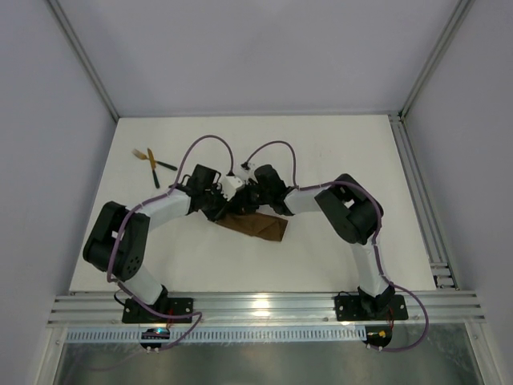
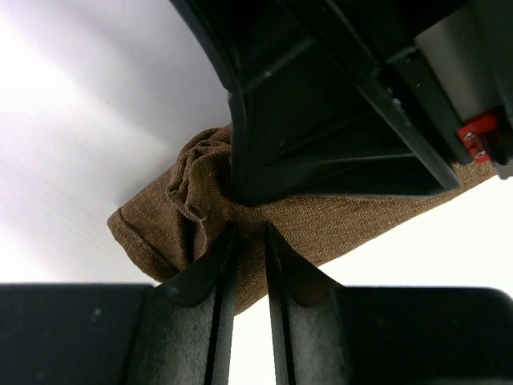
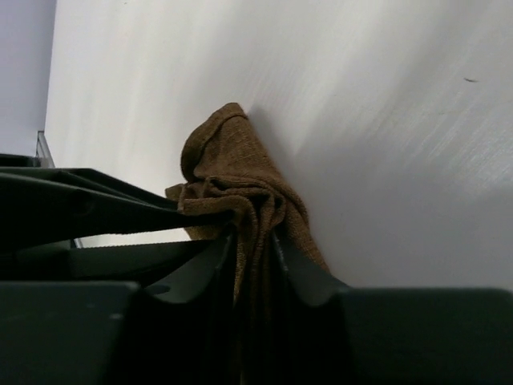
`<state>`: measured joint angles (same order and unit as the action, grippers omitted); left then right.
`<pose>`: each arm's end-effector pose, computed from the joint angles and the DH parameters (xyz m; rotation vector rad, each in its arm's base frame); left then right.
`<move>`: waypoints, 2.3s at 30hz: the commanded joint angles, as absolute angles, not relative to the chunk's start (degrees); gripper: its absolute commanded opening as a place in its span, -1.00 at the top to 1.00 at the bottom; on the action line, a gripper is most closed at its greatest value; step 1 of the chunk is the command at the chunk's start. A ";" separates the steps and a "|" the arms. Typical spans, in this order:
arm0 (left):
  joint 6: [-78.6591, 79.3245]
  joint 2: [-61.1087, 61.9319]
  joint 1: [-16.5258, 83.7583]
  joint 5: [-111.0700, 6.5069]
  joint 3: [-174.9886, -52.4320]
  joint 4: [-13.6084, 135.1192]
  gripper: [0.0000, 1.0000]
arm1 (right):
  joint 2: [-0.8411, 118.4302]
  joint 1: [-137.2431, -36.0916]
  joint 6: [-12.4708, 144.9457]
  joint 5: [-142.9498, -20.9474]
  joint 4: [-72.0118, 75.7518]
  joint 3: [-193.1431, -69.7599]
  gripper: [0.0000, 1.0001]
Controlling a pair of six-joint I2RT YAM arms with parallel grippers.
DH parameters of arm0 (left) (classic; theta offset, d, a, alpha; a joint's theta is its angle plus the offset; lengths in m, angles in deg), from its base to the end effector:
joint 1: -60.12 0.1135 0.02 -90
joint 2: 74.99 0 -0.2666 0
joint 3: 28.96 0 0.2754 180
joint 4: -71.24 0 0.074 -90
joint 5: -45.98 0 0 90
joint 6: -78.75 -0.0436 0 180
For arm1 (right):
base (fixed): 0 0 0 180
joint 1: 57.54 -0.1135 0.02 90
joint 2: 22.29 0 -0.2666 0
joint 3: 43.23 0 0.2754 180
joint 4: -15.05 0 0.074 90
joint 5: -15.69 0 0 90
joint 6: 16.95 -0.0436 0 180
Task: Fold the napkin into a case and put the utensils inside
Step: Fold the 2/3-rectangle-folded napkin at the center of the board, then smooth out the smaller rectangle-folded napkin at the center of the board.
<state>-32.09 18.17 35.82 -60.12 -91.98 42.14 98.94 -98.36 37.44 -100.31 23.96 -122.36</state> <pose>0.2977 -0.1477 0.1418 1.0863 2.3512 -0.3874 0.3336 0.3134 0.0949 -0.3988 2.3278 1.2091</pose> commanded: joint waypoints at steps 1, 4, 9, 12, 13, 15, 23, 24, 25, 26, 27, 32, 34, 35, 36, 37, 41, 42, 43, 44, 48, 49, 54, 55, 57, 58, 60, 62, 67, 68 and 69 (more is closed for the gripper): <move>-30.94 21.07 37.35 -58.78 -91.11 43.45 0.59 | 98.04 -97.36 41.58 -102.08 21.72 -120.41 0.39; -30.41 21.24 38.84 -61.42 -91.72 42.40 0.60 | 95.58 -96.48 43.95 -101.99 18.74 -121.38 0.20; -30.14 20.37 39.37 -64.85 -91.99 41.86 0.60 | 91.97 -95.33 47.64 -99.54 14.43 -123.13 0.00; -30.06 20.19 39.37 -65.64 -92.17 41.69 0.60 | 94.42 -95.42 46.87 -101.98 13.53 -126.21 -0.01; -30.06 20.28 39.46 -65.73 -92.17 41.69 0.60 | 95.04 -95.68 46.43 -102.52 14.24 -126.48 -0.01; -29.97 20.02 39.46 -65.73 -91.99 41.69 0.60 | 95.84 -95.95 45.72 -102.78 16.51 -126.22 -0.01; -30.23 19.49 39.55 -66.69 -91.90 41.34 0.60 | 98.21 -98.84 45.10 -104.02 21.01 -127.79 0.00; -30.23 19.49 39.46 -66.70 -91.90 41.34 0.60 | 98.65 -98.85 45.02 -103.84 20.75 -128.23 0.00; -30.23 19.40 39.55 -66.70 -91.99 41.34 0.59 | 99.17 -98.85 45.01 -103.75 20.83 -129.20 0.01; -30.23 19.40 39.55 -66.78 -91.90 41.34 0.59 | 99.96 -98.85 44.67 -103.75 20.92 -129.47 0.06; -30.14 19.49 39.55 -66.78 -92.08 41.25 0.59 | 100.23 -98.94 44.40 -103.75 21.18 -129.82 0.11; -30.06 19.84 39.55 -67.31 -92.25 41.07 0.58 | 100.41 -99.11 43.00 -102.96 23.12 -127.98 0.68; -30.06 19.23 39.55 -67.84 -92.52 40.90 0.58 | 100.24 -99.20 42.82 -102.61 23.47 -126.84 0.88; -30.06 18.79 39.64 -68.36 -93.21 39.77 0.57 | 100.15 -99.20 42.90 -102.09 23.73 -126.22 0.94; -30.06 18.09 39.64 -70.28 -93.83 38.54 0.51 | 99.80 -99.11 43.51 -101.65 23.65 -125.00 0.94; -30.06 15.82 39.64 -71.26 -95.32 35.83 0.48 | 99.79 -99.11 44.04 -101.21 23.21 -124.64 0.94; -29.53 9.30 39.72 -71.98 -99.45 30.54 0.23 | 100.67 -99.03 46.77 -100.41 19.18 -125.86 0.94; -29.18 8.42 39.81 -71.10 -100.07 29.92 0.22 | 101.19 -99.11 47.12 -100.24 18.73 -126.13 0.94; -29.00 7.54 39.90 -68.74 -100.51 29.56 0.21 | 101.37 -99.03 47.12 -100.06 18.55 -126.22 0.94; -28.74 6.49 40.25 -67.50 -101.21 29.21 0.22 | 101.38 -99.11 47.04 -100.06 18.55 -125.96 0.94; -29.08 7.79 40.78 -59.42 -99.91 30.78 0.37 | 101.38 -99.11 46.07 -99.97 19.51 -124.99 0.94; -29.35 8.41 40.69 -56.88 -99.38 31.75 0.38 | 101.38 -99.11 45.72 -100.06 20.04 -124.90 0.94; -32.69 14.73 40.60 -52.64 -98.50 35.61 0.35 | 101.38 -99.11 45.10 -100.06 20.66 -124.55 0.94; -33.39 15.18 40.34 -51.68 -98.41 36.23 0.35 | 101.38 -99.11 45.02 -100.23 20.83 -124.55 0.94; -33.83 16.14 39.38 -49.39 -98.06 37.99 0.34 | 101.38 -99.11 44.93 -100.41 21.01 -124.46 0.94; -34.53 16.32 39.20 -49.03 -97.53 39.48 0.34 | 101.46 -99.03 44.75 -100.59 21.18 -124.46 0.94; -35.06 16.76 38.76 -50.17 -97.26 40.54 0.33 | 101.29 -99.11 44.66 -100.67 21.45 -124.29 0.94; -35.77 17.55 38.23 -50.87 -96.48 41.25 0.30 | 101.29 -99.11 44.58 -100.59 21.63 -124.02 0.94; -36.56 19.83 37.18 -51.49 -95.07 41.42 0.24 | 101.11 -99.02 44.66 -100.41 21.54 -123.84 0.94; -36.47 20.19 37.18 -51.14 -94.89 42.12 0.25 | 101.20 -99.11 44.75 -100.32 21.54 -123.84 0.94; -36.38 20.54 37.18 -50.79 -94.80 42.56 0.25 | 101.20 -99.03 44.66 -100.32 21.54 -123.84 0.94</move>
<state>-35.54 19.13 37.33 -51.24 -95.71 39.49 100.47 -98.36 44.21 -101.68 23.09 -124.98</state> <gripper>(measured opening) 0.374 0.070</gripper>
